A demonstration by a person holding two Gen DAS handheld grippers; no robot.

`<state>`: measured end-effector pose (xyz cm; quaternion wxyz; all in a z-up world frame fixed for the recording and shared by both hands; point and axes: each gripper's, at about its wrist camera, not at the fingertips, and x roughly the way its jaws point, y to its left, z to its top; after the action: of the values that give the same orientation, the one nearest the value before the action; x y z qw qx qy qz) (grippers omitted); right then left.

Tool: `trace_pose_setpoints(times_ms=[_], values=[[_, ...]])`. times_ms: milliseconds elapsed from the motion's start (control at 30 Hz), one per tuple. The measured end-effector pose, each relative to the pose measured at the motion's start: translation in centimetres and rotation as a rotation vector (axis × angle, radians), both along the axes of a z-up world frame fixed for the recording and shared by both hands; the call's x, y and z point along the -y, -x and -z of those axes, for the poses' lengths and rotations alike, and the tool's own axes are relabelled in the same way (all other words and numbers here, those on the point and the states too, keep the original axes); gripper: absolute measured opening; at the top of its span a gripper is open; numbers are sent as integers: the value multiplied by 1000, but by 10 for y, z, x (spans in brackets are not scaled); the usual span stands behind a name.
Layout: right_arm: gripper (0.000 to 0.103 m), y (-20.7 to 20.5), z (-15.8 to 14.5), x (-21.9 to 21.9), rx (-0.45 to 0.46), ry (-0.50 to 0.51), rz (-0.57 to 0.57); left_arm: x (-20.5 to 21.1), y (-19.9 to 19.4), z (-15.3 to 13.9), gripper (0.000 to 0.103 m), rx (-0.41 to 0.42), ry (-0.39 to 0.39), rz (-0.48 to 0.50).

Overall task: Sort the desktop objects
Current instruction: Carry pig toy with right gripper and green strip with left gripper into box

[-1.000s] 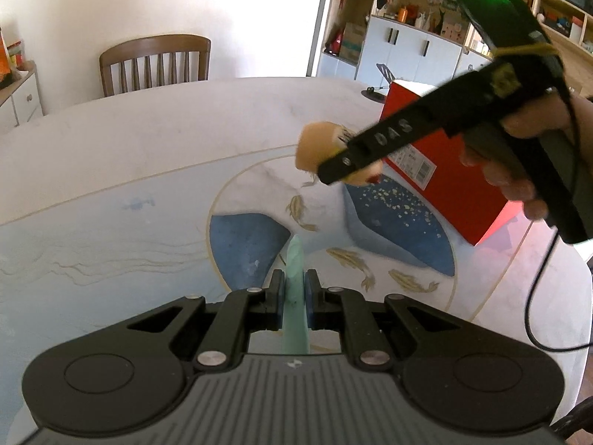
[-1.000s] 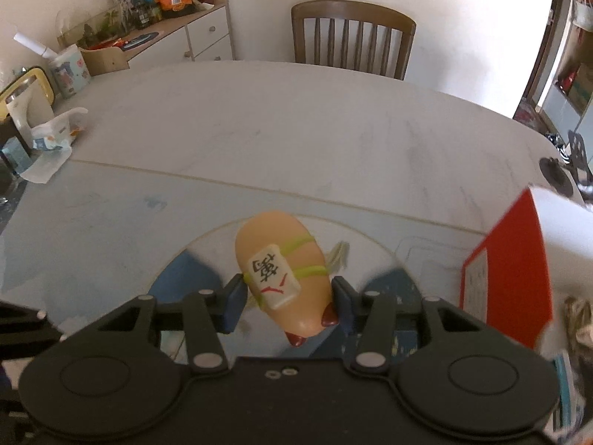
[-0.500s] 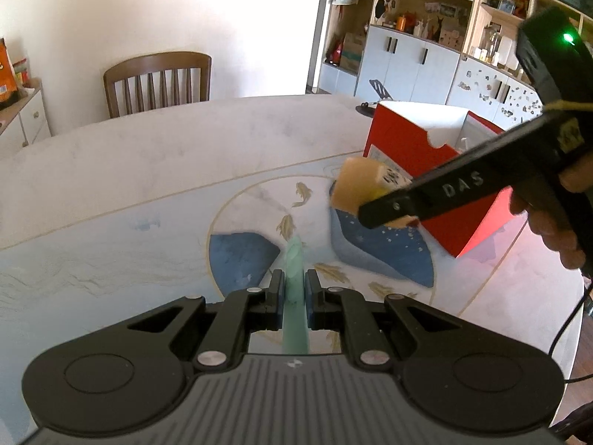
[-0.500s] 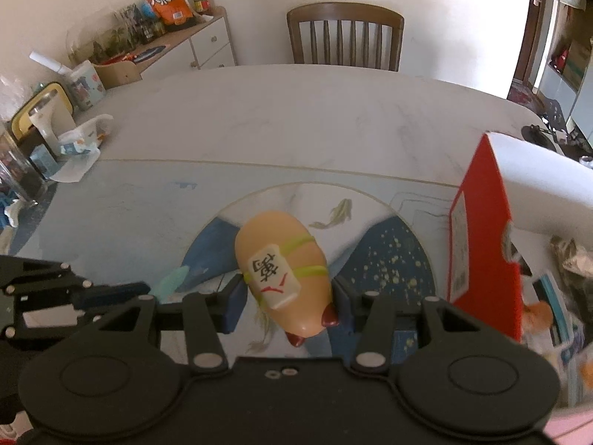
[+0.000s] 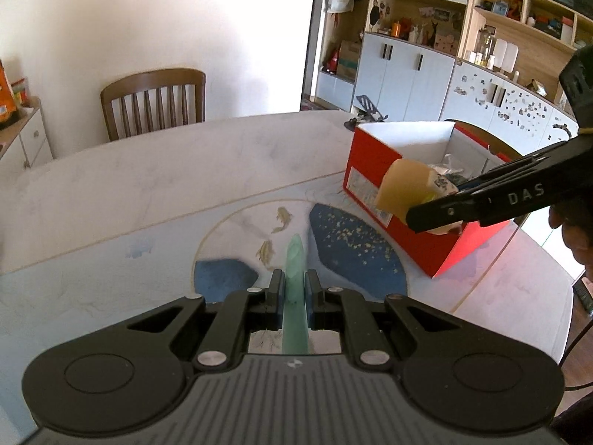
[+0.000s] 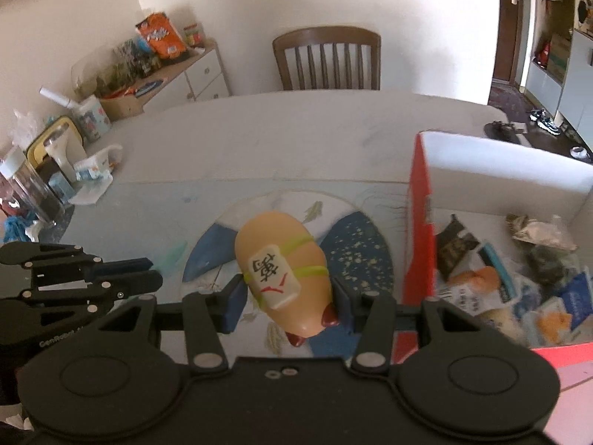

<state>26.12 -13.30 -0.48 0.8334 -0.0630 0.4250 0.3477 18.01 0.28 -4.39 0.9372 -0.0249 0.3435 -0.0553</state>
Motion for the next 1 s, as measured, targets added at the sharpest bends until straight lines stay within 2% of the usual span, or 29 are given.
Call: trace_pose_setpoints(times_ms=[400, 1000], values=[[49, -7, -22, 47, 49, -18, 17, 42, -22, -27, 10, 37, 8, 49], [49, -33, -26, 130, 64, -24, 100, 131, -71, -37, 10, 45, -11, 158]])
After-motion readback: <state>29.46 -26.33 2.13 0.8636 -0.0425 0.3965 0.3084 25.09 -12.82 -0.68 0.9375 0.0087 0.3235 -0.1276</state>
